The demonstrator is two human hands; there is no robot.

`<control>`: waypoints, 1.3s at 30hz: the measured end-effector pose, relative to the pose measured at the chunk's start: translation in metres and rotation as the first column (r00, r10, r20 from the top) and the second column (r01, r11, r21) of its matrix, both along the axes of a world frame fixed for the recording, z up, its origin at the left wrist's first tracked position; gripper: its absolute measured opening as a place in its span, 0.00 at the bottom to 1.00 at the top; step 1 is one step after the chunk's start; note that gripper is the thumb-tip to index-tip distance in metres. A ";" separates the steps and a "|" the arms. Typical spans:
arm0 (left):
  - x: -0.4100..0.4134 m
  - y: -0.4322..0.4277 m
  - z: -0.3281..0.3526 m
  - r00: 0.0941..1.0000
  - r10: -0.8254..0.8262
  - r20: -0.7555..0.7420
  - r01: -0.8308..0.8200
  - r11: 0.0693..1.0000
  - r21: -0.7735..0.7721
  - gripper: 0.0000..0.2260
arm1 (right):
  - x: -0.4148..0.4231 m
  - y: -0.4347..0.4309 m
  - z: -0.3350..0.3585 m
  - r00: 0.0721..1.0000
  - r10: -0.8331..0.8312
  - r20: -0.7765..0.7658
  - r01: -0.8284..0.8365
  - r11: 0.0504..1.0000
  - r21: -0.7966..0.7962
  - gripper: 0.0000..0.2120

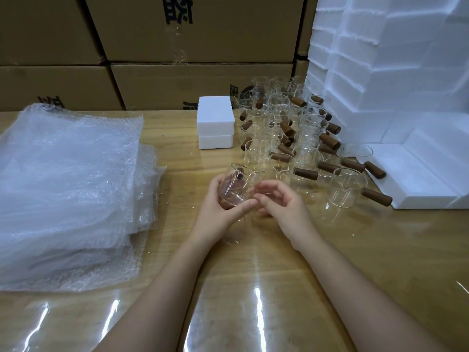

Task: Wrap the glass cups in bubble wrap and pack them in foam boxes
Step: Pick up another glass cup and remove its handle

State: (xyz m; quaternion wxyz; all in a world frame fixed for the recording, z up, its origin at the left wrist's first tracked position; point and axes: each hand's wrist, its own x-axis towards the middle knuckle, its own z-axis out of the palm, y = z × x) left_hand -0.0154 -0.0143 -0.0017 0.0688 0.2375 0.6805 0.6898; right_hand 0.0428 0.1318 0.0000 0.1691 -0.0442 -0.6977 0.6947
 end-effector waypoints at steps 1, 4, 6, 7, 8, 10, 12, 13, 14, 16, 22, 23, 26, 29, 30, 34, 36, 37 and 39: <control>-0.001 -0.001 0.001 1.000 -0.001 0.012 0.001 1.000 0.006 0.33 | 0.000 0.000 0.000 1.000 0.010 -0.003 -0.010 1.000 0.005 0.10; -0.002 -0.004 0.002 1.000 0.019 0.020 -0.020 1.000 0.016 0.31 | 0.001 0.000 0.001 1.000 0.012 -0.011 -0.012 1.000 -0.014 0.10; -0.004 -0.007 0.003 0.998 0.047 0.038 -0.048 0.999 0.019 0.28 | 0.000 0.000 0.001 1.000 -0.018 -0.010 0.017 0.999 -0.051 0.08; -0.005 -0.008 0.003 0.996 0.042 0.073 -0.046 0.997 0.064 0.28 | -0.001 0.001 0.001 0.999 -0.037 -0.005 0.037 0.996 -0.080 0.08; -0.007 -0.010 0.003 0.993 0.018 0.115 -0.032 0.992 0.123 0.28 | -0.002 0.002 0.000 0.999 -0.053 0.004 0.053 0.992 -0.111 0.08; -0.009 -0.010 0.004 0.982 -0.050 0.181 0.008 0.974 0.225 0.29 | -0.003 0.003 0.001 0.998 -0.065 0.017 0.067 0.984 -0.162 0.12; -0.009 -0.009 0.005 0.971 -0.094 0.221 0.033 0.964 0.262 0.29 | -0.003 0.004 0.002 0.998 -0.055 0.010 0.056 0.979 -0.196 0.18; -0.009 -0.007 0.005 0.964 -0.116 0.240 0.051 0.964 0.261 0.29 | -0.003 0.004 0.003 0.999 -0.049 -0.001 0.048 0.976 -0.214 0.20; -0.008 -0.006 0.004 0.956 -0.143 0.256 0.075 0.964 0.257 0.27 | -0.003 0.004 0.003 0.999 -0.048 -0.016 0.043 0.972 -0.229 0.21; -0.007 -0.003 0.002 0.944 -0.187 0.272 0.123 0.964 0.236 0.26 | -0.002 0.005 0.004 0.998 -0.059 -0.035 0.048 0.965 -0.256 0.23; -0.007 -0.002 0.003 0.941 -0.173 0.291 0.132 0.979 0.156 0.30 | 0.001 0.006 0.004 0.996 -0.067 -0.060 0.048 0.958 -0.281 0.14; -0.007 -0.001 0.002 0.947 -0.161 0.278 0.122 0.981 0.152 0.28 | 0.000 0.007 0.005 0.996 -0.074 -0.058 0.055 0.957 -0.286 0.12; -0.006 -0.002 0.001 0.966 -0.124 0.225 0.096 0.986 0.133 0.16 | -0.001 0.009 0.006 0.995 -0.096 -0.037 0.078 0.937 -0.340 0.10; -0.005 0.000 0.000 0.967 -0.119 0.225 0.091 0.987 0.133 0.15 | -0.001 0.010 0.006 0.993 -0.112 -0.018 0.099 0.930 -0.355 0.08; -0.004 0.000 0.000 0.965 -0.113 0.236 0.080 0.986 0.144 0.15 | -0.001 0.010 0.006 0.994 -0.113 -0.014 0.101 0.933 -0.346 0.07; -0.005 0.000 0.001 0.964 -0.090 0.249 0.045 0.983 0.180 0.10 | -0.001 0.009 0.005 0.994 -0.105 0.003 0.102 0.959 -0.263 0.05; -0.005 -0.001 0.001 0.965 -0.098 0.243 0.056 0.983 0.175 0.10 | 0.000 0.008 0.004 0.994 -0.112 0.003 0.110 0.974 -0.197 0.05; -0.004 -0.001 0.001 0.966 -0.106 0.236 0.067 0.983 0.169 0.10 | 0.000 0.008 0.004 0.993 -0.118 0.008 0.117 0.979 -0.168 0.04; -0.004 -0.001 0.001 0.966 -0.117 0.232 0.078 0.982 0.171 0.10 | 0.000 0.008 0.003 0.991 -0.131 0.024 0.133 0.982 -0.131 0.04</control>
